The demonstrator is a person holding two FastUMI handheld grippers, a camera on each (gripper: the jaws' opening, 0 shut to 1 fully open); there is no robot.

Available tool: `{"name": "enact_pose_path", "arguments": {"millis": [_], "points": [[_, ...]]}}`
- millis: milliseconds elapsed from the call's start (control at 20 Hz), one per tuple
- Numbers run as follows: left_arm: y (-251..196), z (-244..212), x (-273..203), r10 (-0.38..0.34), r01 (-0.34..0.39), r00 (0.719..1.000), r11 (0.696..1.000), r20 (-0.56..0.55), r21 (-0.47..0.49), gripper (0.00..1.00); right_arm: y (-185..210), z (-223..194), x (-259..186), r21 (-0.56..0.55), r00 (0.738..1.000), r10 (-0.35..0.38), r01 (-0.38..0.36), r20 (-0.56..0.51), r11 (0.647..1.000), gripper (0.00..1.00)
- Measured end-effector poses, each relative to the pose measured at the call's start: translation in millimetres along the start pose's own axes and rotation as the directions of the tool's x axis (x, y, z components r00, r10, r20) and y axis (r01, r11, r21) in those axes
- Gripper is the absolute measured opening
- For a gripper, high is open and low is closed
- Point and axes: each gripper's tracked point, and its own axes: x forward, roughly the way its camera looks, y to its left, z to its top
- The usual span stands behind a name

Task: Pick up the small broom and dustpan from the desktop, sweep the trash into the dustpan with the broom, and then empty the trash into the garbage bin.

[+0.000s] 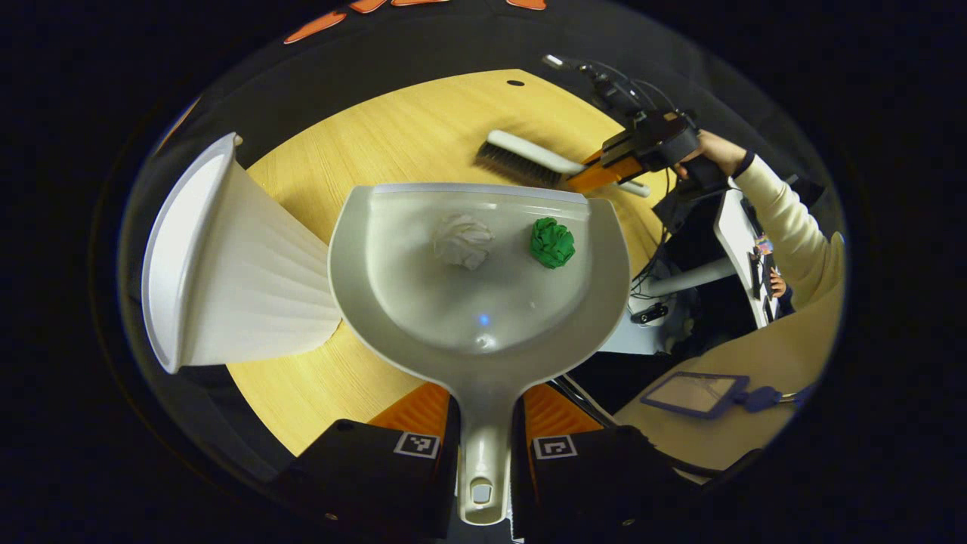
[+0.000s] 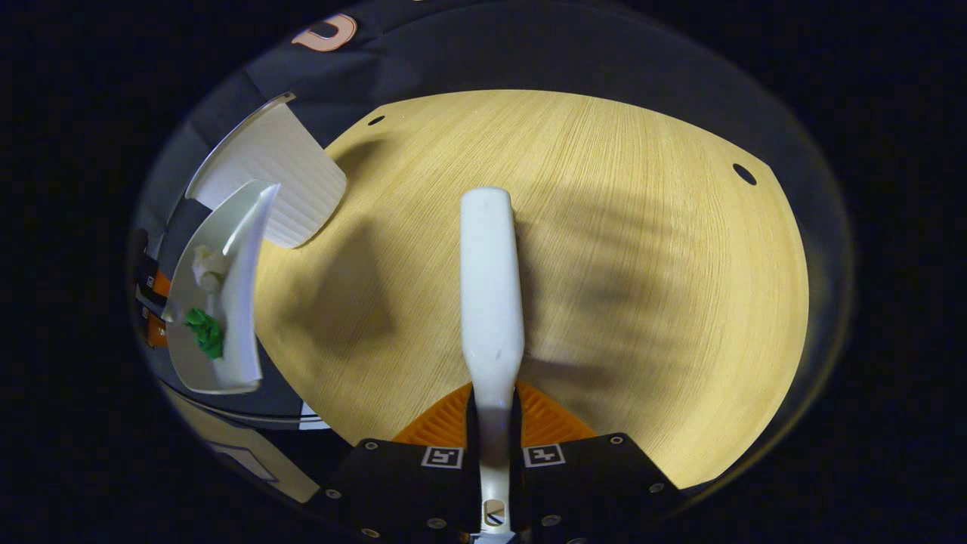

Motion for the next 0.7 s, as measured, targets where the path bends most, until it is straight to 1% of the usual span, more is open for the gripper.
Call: {"name": "enact_pose_path", "arguments": {"millis": [150, 350, 400, 450, 550, 600, 700], "points": [[-19.5, 2.6, -32.4, -0.043, 0.043, 0.999, 0.999, 0.012, -0.030, 0.31, -0.2, -0.8, 3.6, 0.003, 1.000, 0.013, -0.013, -0.002, 1.000, 0.14], [-14.6, 9.4, -87.7, -0.117, 0.123, 0.992, 0.984, 0.048, -0.130, 0.31, 2.2, -4.1, 10.5, 0.019, 0.999, 0.035, -0.035, 0.010, 0.999, 0.14], [-8.5, 12.3, -102.6, -0.120, 0.128, 0.991, 0.980, 0.060, -0.153, 0.31, 2.9, -4.9, 11.1, 0.022, 0.999, 0.036, -0.037, 0.013, 0.999, 0.14], [0.8, 16.1, -115.1, -0.108, 0.118, 0.992, 0.979, 0.069, -0.168, 0.31, 3.2, -5.7, 9.6, 0.025, 0.999, 0.038, -0.038, 0.015, 0.999, 0.14], [26.4, 27.6, -135.7, -0.053, 0.070, 0.994, 0.978, 0.091, -0.194, 0.30, 1.5, -7.8, 11.0, 0.042, 1.000, 0.027, -0.028, 0.013, 0.999, 0.14], [38.4, 34.5, -145.1, -0.023, 0.045, 0.995, 0.974, 0.101, -0.220, 0.30, 1.0, -8.6, 11.6, 0.056, 1.000, 0.016, -0.016, 0.011, 0.998, 0.14], [58.6, 46.9, -158.7, 0.021, 0.015, 0.992, 0.962, 0.127, -0.273, 0.31, 4.8, -9.5, 11.8, 0.079, 1.000, 0.018, -0.019, 0.018, 0.997, 0.14]]}}
